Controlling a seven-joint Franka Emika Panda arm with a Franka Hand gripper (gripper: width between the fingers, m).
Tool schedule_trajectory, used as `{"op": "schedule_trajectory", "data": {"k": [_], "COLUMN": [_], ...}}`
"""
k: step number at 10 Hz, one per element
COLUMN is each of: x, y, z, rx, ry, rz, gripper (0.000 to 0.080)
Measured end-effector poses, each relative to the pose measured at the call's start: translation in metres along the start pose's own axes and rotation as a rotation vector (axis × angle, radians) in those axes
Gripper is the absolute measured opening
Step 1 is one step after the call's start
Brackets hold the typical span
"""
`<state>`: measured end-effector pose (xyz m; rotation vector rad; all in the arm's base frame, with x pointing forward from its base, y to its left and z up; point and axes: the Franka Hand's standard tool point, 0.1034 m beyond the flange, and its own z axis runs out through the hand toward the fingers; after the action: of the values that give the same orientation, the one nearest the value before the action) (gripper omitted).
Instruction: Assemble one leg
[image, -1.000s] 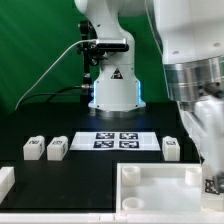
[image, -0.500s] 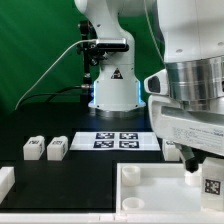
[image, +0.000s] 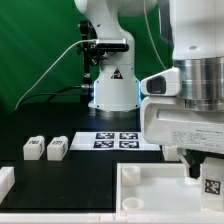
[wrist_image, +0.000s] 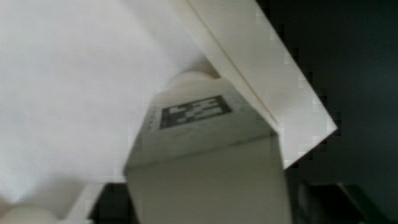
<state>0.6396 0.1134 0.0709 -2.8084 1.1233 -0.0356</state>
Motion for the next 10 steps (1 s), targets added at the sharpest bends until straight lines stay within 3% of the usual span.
{"op": "schedule_trajectory", "data": {"k": [1, 5, 8, 10], "x": [0.0005, 0.0031, -0.0018, -0.0018], "y": [0.0034, 0.0101, 0.0117, 0.0132], "z": [0.0008, 0.0009, 0.0016, 0.0019], "rx": [-0.006, -0.007, 0.018, 0.013], "ry": [-0.002, -0.029, -0.094, -0.094], "rz": [0.106, 0.693, 1.195, 1.167], "gripper": [0.0298, 0.0298, 0.0296, 0.0296]}}
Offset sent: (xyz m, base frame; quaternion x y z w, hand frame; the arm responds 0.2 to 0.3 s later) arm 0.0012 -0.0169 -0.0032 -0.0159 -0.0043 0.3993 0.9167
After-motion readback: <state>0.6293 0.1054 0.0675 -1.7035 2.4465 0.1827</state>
